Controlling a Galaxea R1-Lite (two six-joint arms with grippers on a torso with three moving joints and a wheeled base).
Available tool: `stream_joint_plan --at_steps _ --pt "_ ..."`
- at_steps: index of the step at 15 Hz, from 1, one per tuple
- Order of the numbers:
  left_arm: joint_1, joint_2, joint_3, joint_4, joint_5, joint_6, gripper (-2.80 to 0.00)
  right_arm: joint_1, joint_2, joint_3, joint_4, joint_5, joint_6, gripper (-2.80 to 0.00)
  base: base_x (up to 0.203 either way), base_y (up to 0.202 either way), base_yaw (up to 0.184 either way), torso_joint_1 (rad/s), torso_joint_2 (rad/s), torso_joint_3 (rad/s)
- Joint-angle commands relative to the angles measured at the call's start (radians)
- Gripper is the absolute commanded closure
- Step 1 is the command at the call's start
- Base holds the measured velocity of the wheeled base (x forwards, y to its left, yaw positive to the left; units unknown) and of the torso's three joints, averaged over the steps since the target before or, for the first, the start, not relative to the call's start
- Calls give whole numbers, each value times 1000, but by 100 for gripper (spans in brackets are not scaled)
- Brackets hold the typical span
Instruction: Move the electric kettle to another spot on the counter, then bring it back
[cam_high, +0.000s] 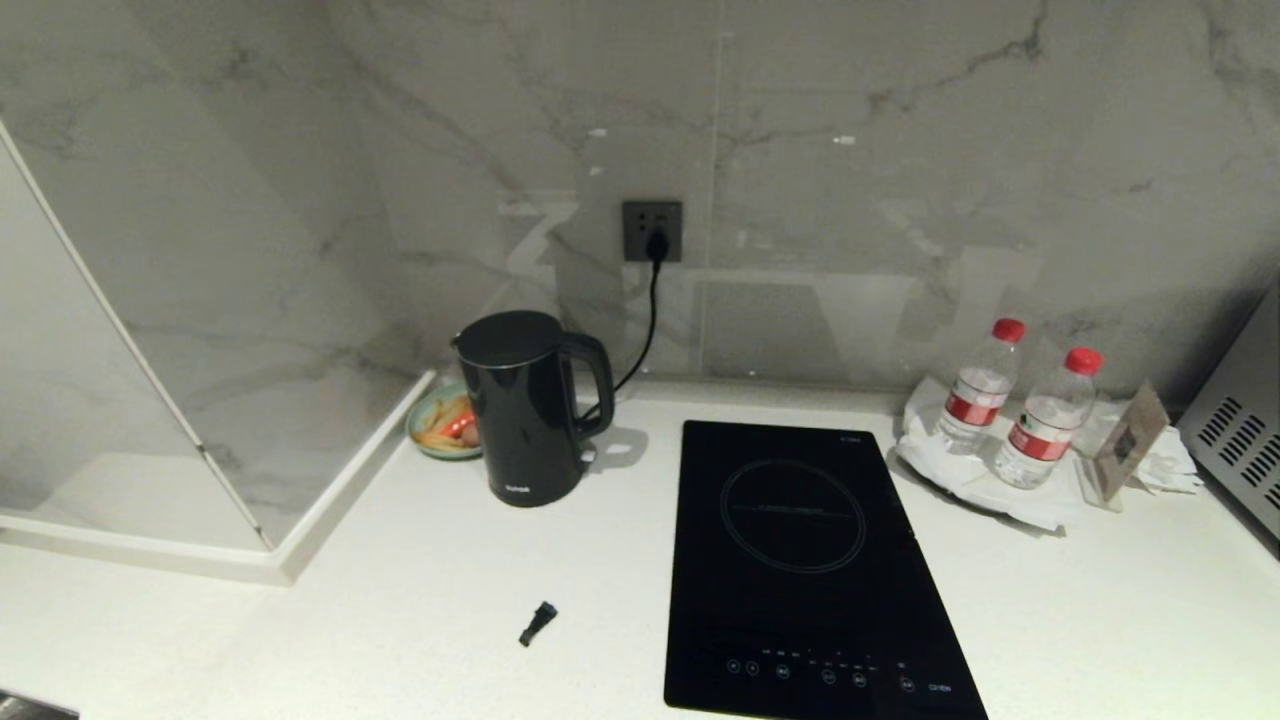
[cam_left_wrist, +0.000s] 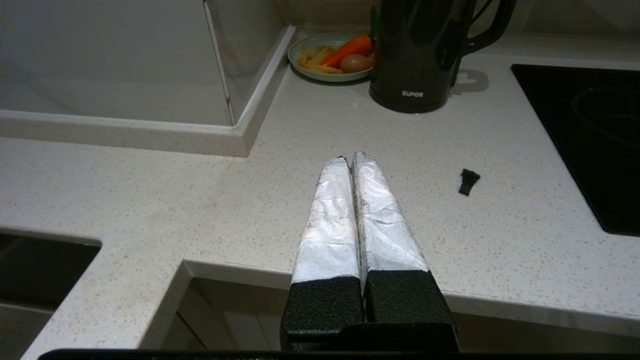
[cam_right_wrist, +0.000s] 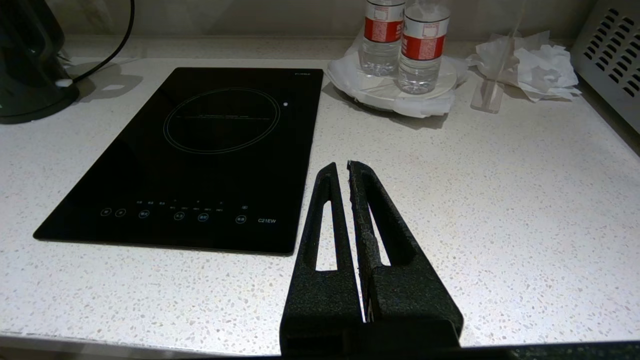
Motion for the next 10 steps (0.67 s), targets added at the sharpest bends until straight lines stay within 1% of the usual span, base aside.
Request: stream_joint_plan --at_steps 1,10 --pt "0 3 0 2 0 1 0 0 0 0 -1 0 -2 0 0 0 0 0 0 0" --pt "0 3 0 0 0 -1 0 0 0 0 -1 0 -1 0 0 0 0 0 0 0"
